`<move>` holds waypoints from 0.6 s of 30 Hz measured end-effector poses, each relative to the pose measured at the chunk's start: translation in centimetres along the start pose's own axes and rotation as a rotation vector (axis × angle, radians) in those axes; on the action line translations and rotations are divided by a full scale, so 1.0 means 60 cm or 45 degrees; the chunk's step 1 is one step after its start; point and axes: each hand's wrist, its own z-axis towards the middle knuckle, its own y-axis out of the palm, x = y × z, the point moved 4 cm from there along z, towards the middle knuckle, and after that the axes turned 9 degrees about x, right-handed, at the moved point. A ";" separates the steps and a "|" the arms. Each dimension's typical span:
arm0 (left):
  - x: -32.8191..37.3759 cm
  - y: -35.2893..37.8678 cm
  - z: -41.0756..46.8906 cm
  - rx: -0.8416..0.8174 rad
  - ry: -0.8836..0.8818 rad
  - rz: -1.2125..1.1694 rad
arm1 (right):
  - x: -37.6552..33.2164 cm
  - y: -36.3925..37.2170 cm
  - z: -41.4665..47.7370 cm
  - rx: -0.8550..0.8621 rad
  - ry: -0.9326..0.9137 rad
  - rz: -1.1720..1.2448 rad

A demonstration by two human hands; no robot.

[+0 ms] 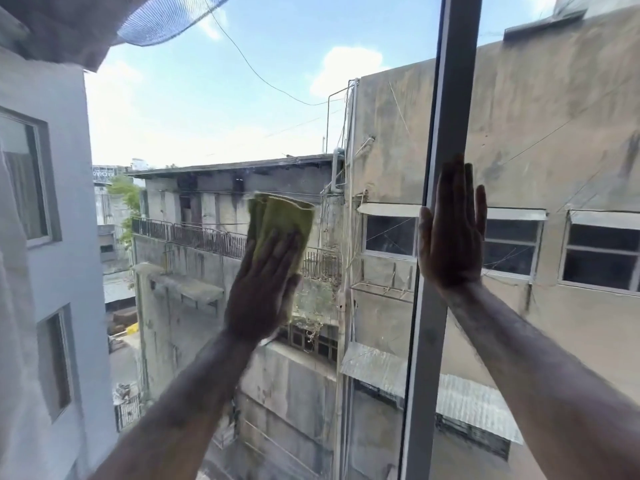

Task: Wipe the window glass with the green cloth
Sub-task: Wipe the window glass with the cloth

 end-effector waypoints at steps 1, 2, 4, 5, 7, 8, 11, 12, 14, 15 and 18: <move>-0.039 -0.014 -0.008 0.021 -0.124 0.024 | -0.001 -0.001 0.000 0.003 0.005 -0.002; -0.074 -0.025 -0.001 0.041 -0.254 0.039 | -0.002 -0.001 -0.001 0.008 0.007 -0.009; -0.122 -0.032 0.057 0.078 -0.506 0.052 | -0.001 0.001 0.000 0.009 0.005 -0.024; -0.131 -0.034 0.102 0.118 -0.595 0.064 | -0.001 0.002 0.000 0.006 0.004 -0.029; -0.125 -0.032 0.198 0.191 -0.691 0.063 | 0.000 0.003 -0.002 0.014 -0.002 -0.035; -0.113 -0.026 0.239 0.199 -0.696 0.061 | 0.001 0.004 -0.002 0.023 -0.005 -0.034; -0.039 0.002 0.305 0.173 -0.538 0.056 | 0.005 0.007 -0.003 0.033 -0.006 -0.019; -0.010 0.011 0.302 0.157 -0.469 0.040 | 0.005 0.007 -0.003 0.034 -0.005 -0.016; 0.042 0.022 0.266 0.116 -0.352 0.026 | 0.004 0.006 -0.002 0.033 -0.003 -0.011; 0.060 0.024 0.239 0.086 -0.312 0.028 | 0.004 0.005 -0.001 0.033 0.000 -0.007; 0.083 0.015 0.172 0.015 -0.203 0.032 | 0.004 0.004 -0.002 0.032 0.005 -0.002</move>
